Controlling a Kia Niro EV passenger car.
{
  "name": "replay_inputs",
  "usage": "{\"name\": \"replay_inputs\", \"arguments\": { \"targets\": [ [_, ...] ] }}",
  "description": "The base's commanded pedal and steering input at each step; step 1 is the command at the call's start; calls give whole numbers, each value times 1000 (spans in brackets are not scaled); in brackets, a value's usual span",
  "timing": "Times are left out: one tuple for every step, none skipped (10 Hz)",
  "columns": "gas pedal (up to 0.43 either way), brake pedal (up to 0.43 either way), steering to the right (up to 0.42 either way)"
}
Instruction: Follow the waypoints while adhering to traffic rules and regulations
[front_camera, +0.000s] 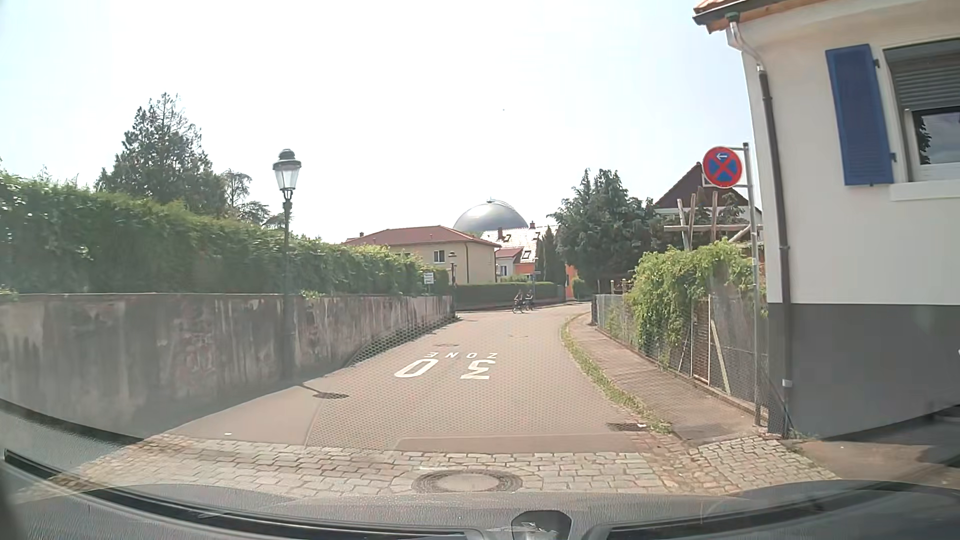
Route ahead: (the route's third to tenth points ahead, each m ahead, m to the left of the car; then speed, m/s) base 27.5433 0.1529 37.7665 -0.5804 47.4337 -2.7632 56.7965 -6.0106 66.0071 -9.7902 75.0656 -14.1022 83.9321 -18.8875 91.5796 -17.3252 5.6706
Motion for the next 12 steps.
{"name": "replay_inputs", "arguments": {
  "targets": [
    [87, 0, 5],
    [87, 0, 4],
    [87, 0, 6],
    [87, 0, 9],
    [87, 0, 9],
    [87, 0, 9],
    [87, 0, 8],
    [87, 0, 8],
    [87, 0, 6],
    [87, 0, 5],
    [87, 0, 5],
    [87, 0, 10]
  ]
}}
